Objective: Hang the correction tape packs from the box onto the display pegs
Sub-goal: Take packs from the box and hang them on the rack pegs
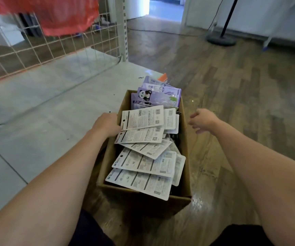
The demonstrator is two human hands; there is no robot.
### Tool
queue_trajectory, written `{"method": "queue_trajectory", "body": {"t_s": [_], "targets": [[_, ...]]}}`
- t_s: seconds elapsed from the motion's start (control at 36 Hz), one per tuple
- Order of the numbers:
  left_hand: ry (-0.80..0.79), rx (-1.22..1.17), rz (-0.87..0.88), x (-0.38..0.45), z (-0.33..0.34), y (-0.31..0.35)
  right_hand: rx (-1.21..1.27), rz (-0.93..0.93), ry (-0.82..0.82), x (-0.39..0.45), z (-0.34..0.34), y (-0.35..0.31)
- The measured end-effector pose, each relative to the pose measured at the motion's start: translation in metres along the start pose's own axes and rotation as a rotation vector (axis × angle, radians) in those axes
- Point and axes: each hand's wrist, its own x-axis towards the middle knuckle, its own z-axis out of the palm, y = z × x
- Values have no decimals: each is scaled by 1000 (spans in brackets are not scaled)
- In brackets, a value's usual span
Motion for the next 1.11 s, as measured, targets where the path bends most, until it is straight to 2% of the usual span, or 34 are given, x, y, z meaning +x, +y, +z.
{"method": "queue_trajectory", "body": {"t_s": [0.17,0.47,0.69,0.94,1.06,1.11], "targets": [[128,-120,19,-5,-12,10,-68,-100,135,-2,1,-12],[105,-89,66,-1,-7,39,-225,-329,209,1,19,-49],[110,-57,16,-3,-10,32,-314,-410,170,7,41,-67],[86,-50,-13,-3,-12,27,-586,-347,44,13,60,-69],[83,-41,-17,-1,-9,29,-564,-316,1,12,58,-74],[85,-41,-30,0,-9,29,-436,-333,-11,11,54,-76]]}}
